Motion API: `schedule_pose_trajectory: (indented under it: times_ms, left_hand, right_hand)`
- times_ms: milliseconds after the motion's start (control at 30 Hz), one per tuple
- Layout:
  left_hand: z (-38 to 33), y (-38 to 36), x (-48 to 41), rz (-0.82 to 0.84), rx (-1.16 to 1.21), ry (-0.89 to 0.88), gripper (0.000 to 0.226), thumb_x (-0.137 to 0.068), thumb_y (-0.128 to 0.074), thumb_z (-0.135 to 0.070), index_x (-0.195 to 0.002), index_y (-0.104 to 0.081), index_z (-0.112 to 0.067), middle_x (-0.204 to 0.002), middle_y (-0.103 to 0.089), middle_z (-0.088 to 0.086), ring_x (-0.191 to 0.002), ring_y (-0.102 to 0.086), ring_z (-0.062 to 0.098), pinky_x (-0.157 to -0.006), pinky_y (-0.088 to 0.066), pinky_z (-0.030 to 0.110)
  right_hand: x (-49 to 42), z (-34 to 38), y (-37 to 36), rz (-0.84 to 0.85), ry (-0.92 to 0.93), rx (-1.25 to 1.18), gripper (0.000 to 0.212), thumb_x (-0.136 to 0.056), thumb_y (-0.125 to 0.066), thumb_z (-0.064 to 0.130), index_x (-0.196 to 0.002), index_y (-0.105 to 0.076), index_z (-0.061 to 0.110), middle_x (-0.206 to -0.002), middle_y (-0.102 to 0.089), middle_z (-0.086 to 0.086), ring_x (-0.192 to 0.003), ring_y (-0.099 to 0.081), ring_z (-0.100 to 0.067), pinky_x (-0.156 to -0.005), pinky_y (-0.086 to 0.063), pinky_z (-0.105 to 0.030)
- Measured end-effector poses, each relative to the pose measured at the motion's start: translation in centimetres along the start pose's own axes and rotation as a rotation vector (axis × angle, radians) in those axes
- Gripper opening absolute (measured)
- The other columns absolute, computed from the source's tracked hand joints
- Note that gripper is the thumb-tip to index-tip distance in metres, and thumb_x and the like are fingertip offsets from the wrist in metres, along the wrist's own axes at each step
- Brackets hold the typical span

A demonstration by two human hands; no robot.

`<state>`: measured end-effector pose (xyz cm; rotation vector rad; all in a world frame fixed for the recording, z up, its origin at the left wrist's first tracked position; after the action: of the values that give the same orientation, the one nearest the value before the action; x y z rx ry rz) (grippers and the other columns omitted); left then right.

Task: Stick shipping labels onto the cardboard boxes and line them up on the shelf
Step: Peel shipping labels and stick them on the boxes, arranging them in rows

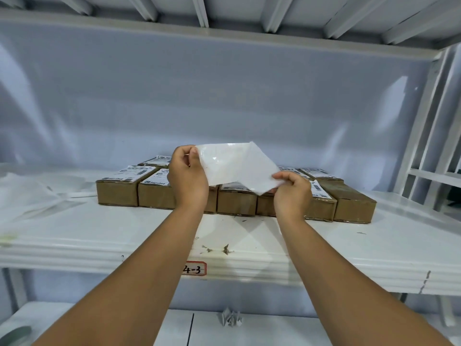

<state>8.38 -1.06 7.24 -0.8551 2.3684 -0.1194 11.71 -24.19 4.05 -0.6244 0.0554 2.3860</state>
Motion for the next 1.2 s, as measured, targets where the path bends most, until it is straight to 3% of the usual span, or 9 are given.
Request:
schedule_pose_trajectory:
  times_ms: [167,300,533,633,700,767,1000,1100,1200]
  left_hand:
    - [-1.2,4.3,-1.8,-0.141,0.141,0.134,0.008,-0.098,-0.045,-0.021,-0.104,-0.04,-0.025,-0.081,-0.052,-0.011,-0.071,-0.052,0.003,-0.055,-0.039,0.019]
    - [-2.2,8.4,-2.6,-0.241,0.094,0.157,0.009,-0.099,-0.037,-0.015,-0.101,-0.04,-0.023,-0.087,-0.053,-0.007,-0.068,-0.05,0.006,-0.048,-0.038,0.012]
    - [-6.1,14.2,-3.6,-0.253,0.011,-0.092,0.022,-0.097,-0.035,-0.013,-0.102,-0.05,-0.028,-0.084,-0.057,-0.013,-0.069,-0.054,0.004,-0.053,-0.037,0.01]
    - [-7.5,16.8,-4.3,-0.265,0.002,-0.174,0.022,-0.099,-0.036,-0.022,-0.108,-0.055,-0.029,-0.088,-0.056,-0.023,-0.071,-0.055,-0.01,-0.061,-0.041,0.008]
    - [-7.4,18.2,-4.9,-0.27,-0.016,-0.17,0.019,-0.099,-0.037,-0.024,-0.104,-0.055,-0.027,-0.081,-0.052,-0.025,-0.065,-0.051,-0.017,-0.06,-0.038,0.004]
    - [-6.7,19.8,-5.9,-0.298,-0.026,-0.138,0.02,-0.099,-0.038,-0.026,-0.087,-0.054,-0.023,-0.071,-0.049,-0.017,-0.059,-0.05,-0.005,-0.059,-0.039,0.014]
    - [-3.5,25.2,-9.6,-0.421,0.088,0.009,0.037,-0.099,-0.04,-0.029,-0.063,-0.043,-0.022,-0.063,-0.043,-0.006,-0.058,-0.041,0.01,-0.064,-0.038,0.03]
    - [-3.1,26.5,-10.3,-0.421,0.04,-0.032,0.039,-0.098,-0.038,-0.028,-0.06,-0.037,-0.022,-0.058,-0.037,-0.006,-0.054,-0.035,0.011,-0.062,-0.032,0.03]
    - [-2.6,26.8,-10.5,-0.401,-0.036,-0.065,0.038,-0.099,-0.037,-0.029,-0.062,-0.036,-0.021,-0.06,-0.038,-0.006,-0.055,-0.036,0.011,-0.062,-0.032,0.03]
  right_hand:
    - [0.5,0.2,1.0,-0.189,-0.169,-0.323,0.052,-0.077,-0.032,-0.015,-0.073,-0.07,0.021,-0.116,-0.059,-0.015,-0.077,-0.067,-0.03,-0.055,-0.05,-0.019]
    - [3.1,2.3,-1.0,-0.14,-0.139,-0.368,0.05,-0.081,-0.032,-0.016,-0.073,-0.067,0.019,-0.119,-0.054,-0.013,-0.087,-0.066,-0.035,-0.055,-0.052,-0.017]
    - [11.9,8.8,-10.2,0.33,0.231,-0.102,0.037,-0.092,-0.039,-0.006,-0.083,-0.068,0.016,-0.102,-0.045,-0.001,-0.092,-0.057,-0.02,-0.077,-0.055,-0.027]
    - [16.5,10.5,-14.8,0.59,0.39,0.024,0.032,-0.088,-0.041,-0.007,-0.08,-0.067,0.008,-0.095,-0.044,-0.003,-0.089,-0.048,-0.015,-0.079,-0.04,-0.02]
    - [18.7,10.8,-17.0,0.699,0.369,0.029,0.032,-0.083,-0.043,-0.009,-0.074,-0.065,0.013,-0.093,-0.047,-0.005,-0.087,-0.048,-0.013,-0.072,-0.035,-0.012]
    - [20.6,10.6,-19.3,0.791,0.27,0.0,0.036,-0.082,-0.041,-0.008,-0.074,-0.067,0.015,-0.097,-0.054,-0.007,-0.081,-0.051,-0.008,-0.067,-0.036,-0.006]
    - [25.8,10.7,-25.7,1.095,0.281,0.092,0.039,-0.089,-0.043,0.003,-0.125,-0.056,0.013,-0.126,-0.053,-0.001,-0.094,-0.05,-0.016,-0.074,-0.037,-0.02]
    - [27.2,10.6,-27.2,1.185,0.26,0.069,0.049,-0.091,-0.042,0.001,-0.136,-0.046,0.019,-0.123,-0.051,-0.001,-0.098,-0.047,-0.013,-0.066,-0.038,-0.008]
    - [29.0,9.3,-29.5,1.296,0.251,0.11,0.061,-0.082,-0.043,-0.002,-0.139,-0.038,0.019,-0.138,-0.041,-0.004,-0.121,-0.045,-0.018,-0.093,-0.043,-0.018]
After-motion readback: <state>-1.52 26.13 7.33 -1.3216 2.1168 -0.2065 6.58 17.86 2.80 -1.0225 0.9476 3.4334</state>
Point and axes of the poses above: each hand's wrist, its own x-axis away from the middle knuckle, its own y-axis out of the back of the hand, z = x × y, the point moved 6 cm from there along -x, towards the middle knuckle
